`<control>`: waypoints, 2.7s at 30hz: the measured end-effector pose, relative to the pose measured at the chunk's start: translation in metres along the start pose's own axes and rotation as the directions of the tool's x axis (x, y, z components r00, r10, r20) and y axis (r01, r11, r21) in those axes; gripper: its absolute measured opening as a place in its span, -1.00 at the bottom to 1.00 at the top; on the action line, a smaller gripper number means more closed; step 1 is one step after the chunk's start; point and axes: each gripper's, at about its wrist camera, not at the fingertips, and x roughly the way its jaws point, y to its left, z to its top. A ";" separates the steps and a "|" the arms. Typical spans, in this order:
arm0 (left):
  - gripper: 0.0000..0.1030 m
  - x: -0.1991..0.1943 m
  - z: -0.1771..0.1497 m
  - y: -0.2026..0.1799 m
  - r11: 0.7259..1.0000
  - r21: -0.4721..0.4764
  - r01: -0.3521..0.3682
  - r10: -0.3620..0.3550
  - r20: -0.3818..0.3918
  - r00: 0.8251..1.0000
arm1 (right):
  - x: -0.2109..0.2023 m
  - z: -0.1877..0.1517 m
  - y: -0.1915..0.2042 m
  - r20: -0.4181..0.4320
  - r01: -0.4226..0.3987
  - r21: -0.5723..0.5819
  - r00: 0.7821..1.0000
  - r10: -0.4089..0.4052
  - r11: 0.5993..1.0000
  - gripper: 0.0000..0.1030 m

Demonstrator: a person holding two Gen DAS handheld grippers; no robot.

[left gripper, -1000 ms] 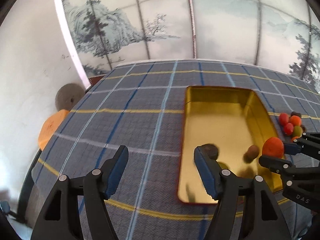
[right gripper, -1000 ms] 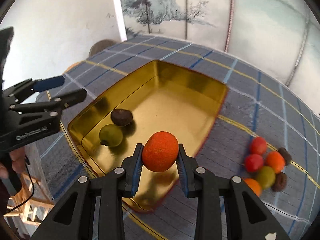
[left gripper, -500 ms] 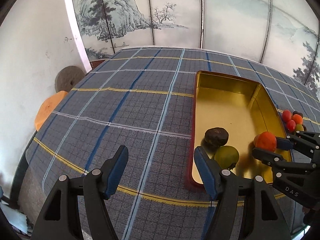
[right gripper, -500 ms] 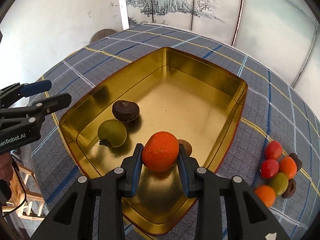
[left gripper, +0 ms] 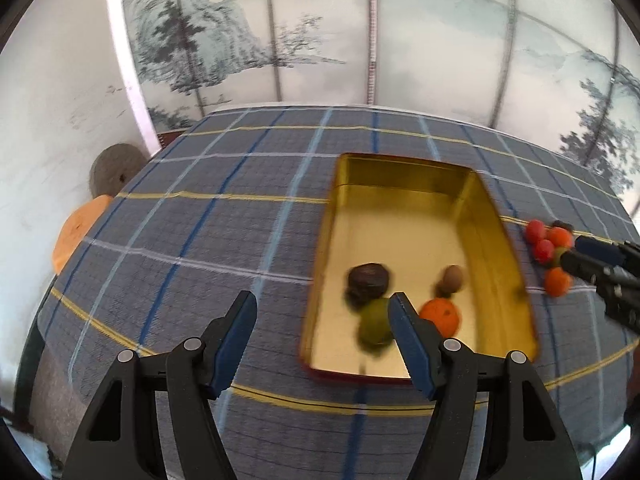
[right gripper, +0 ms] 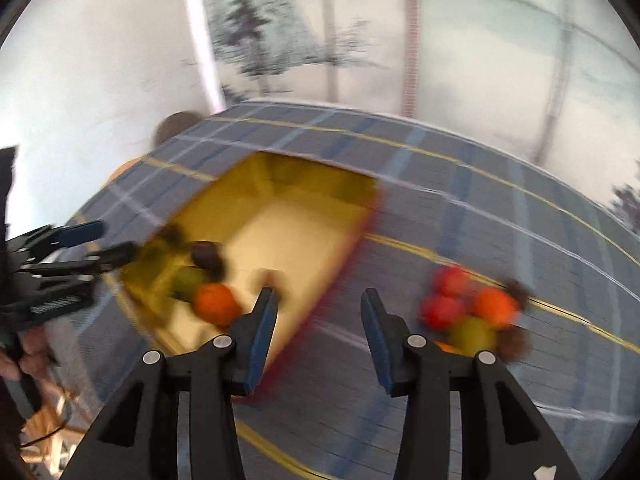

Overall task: Organize fruits
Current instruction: 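Grasp a second dark brown mangosteen with the right tool, then grasp an orange tomato with the left tool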

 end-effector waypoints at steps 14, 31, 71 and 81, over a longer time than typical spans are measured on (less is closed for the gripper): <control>0.33 0.000 0.009 -0.108 0.977 0.151 0.147 -0.144 -0.030 0.989 | 0.016 -0.048 -0.119 -0.112 0.202 0.149 0.976 -0.186 0.968 -0.20; 0.33 0.017 0.022 -0.185 0.954 0.196 0.228 -0.215 -0.085 0.973 | 0.036 -0.052 -0.136 -0.106 0.219 0.174 0.973 -0.203 0.960 -0.37; -0.28 0.053 0.007 -0.219 0.929 0.212 0.304 -0.269 -0.180 0.946 | 0.003 -0.087 -0.185 -0.102 0.316 0.259 0.949 -0.299 0.913 -0.35; -0.28 0.017 0.033 -0.156 0.956 0.206 0.209 -0.206 -0.040 0.978 | 0.003 -0.087 -0.186 -0.103 0.319 0.257 0.948 -0.302 0.912 -0.36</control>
